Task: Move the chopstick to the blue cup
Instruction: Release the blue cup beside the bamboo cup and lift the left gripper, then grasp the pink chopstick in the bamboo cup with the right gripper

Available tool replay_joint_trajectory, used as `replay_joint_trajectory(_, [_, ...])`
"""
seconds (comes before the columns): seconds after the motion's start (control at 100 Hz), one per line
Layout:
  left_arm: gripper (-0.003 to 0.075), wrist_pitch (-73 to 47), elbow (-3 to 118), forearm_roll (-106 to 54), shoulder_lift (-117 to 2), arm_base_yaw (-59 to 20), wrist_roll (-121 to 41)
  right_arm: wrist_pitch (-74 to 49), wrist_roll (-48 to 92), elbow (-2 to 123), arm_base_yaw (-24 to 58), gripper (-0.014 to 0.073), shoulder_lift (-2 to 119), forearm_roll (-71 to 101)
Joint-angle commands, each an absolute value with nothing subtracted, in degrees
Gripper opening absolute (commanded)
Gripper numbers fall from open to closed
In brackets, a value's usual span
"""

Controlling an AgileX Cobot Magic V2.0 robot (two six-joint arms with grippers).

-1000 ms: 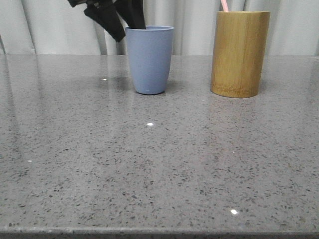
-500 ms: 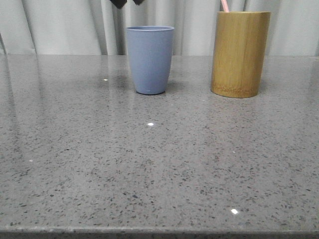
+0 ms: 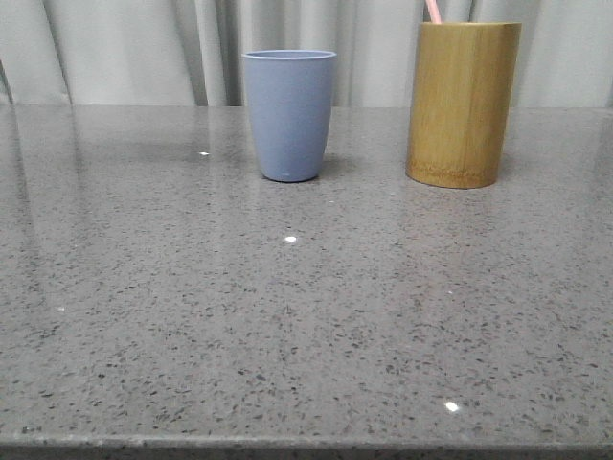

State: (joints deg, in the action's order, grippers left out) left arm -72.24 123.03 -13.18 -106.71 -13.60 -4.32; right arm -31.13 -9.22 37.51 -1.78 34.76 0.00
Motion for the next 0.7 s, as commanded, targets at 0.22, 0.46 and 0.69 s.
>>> replay_joint_trajectory(0.22, [0.0249,-71.2,115.6,-5.6,-96.3,-10.4,-2.1,-27.2,-8.9,39.5,-0.9,0.0220,35.5,-0.3])
replay_joint_trajectory(0.46, [0.0249,-62.1,99.5,-5.3,-86.3,-9.8,-1.5,-27.7,-8.1,39.9,3.2,0.0220,38.3,-0.3])
replay_joint_trajectory(0.69, [0.0249,-53.8,82.6,-4.3,-75.1,-9.8,-0.4,-28.5,-7.9,44.4,7.1,0.0220,42.7,-0.3])
